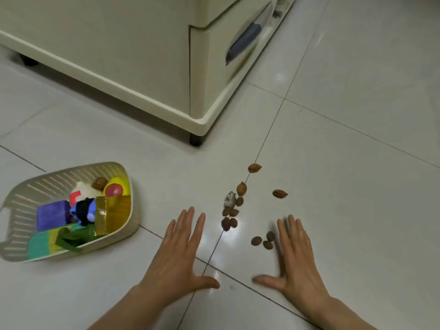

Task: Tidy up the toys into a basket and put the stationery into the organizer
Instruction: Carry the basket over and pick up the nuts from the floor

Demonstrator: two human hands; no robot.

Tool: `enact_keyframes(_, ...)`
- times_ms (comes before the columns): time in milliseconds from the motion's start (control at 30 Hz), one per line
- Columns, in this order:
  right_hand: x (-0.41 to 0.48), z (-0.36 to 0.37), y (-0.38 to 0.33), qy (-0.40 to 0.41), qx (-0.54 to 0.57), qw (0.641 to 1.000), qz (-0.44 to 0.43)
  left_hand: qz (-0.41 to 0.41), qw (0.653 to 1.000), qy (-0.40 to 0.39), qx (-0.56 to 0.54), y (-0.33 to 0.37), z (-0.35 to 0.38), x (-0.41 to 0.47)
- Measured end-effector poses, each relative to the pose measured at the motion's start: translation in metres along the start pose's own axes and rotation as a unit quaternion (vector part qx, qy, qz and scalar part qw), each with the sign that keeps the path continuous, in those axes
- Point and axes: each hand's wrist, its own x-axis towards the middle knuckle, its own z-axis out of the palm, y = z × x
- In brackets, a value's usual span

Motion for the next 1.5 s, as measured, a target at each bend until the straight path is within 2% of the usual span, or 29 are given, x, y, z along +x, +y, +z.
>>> enact_keyframes(167, 0.055, -0.011, 0.015, 0.007, -0.007, 1.000, -0.013, 0.019, 0.996, 0.040, 0.071, 0.012, 0.016, 0.049)
enact_keyframes(367, 0.127, -0.028, 0.021, -0.018, 0.007, 0.994, -0.108, 0.092, 0.994, 0.046, 0.048, 0.034, 0.005, 0.119)
enact_keyframes(533, 0.162, -0.030, 0.018, -0.039, -0.007, 0.977, -0.210, 0.121, 0.991, 0.058, 0.029, 0.031, 0.004, 0.129)
enact_keyframes(667, 0.180, -0.025, 0.010, -0.027, 0.032, 0.958, -0.285, 0.133, 0.985, 0.082, -0.072, 0.032, 0.005, 0.131)
enact_keyframes(767, 0.168, -0.021, 0.007, 0.022, 0.074, 0.959, -0.274, 0.124, 0.974, 0.144, -0.120, 0.033, 0.008, 0.127)
enact_keyframes(1000, 0.154, -0.006, 0.004, 0.130, 0.023, 0.964, -0.233, 0.090, 0.965, 0.240, 0.051, 0.028, 0.025, 0.131)
enact_keyframes(1100, 0.148, 0.001, 0.002, 0.219, -0.036, 0.956, -0.194, 0.064, 0.960, 0.259, 0.084, 0.028, 0.026, 0.129)
enact_keyframes(1200, 0.144, 0.002, 0.000, 0.268, -0.054, 0.948, -0.162, 0.030, 0.959, 0.265, 0.093, 0.030, 0.022, 0.123)
enact_keyframes(1300, 0.139, -0.004, -0.003, 0.267, -0.071, 0.952, -0.128, 0.019, 0.960, 0.260, 0.102, 0.030, 0.018, 0.119)
enact_keyframes(1500, 0.109, -0.009, 0.007, 0.200, -0.119, 0.968, -0.088, -0.006, 0.963, 0.239, 0.121, 0.017, 0.011, 0.093)
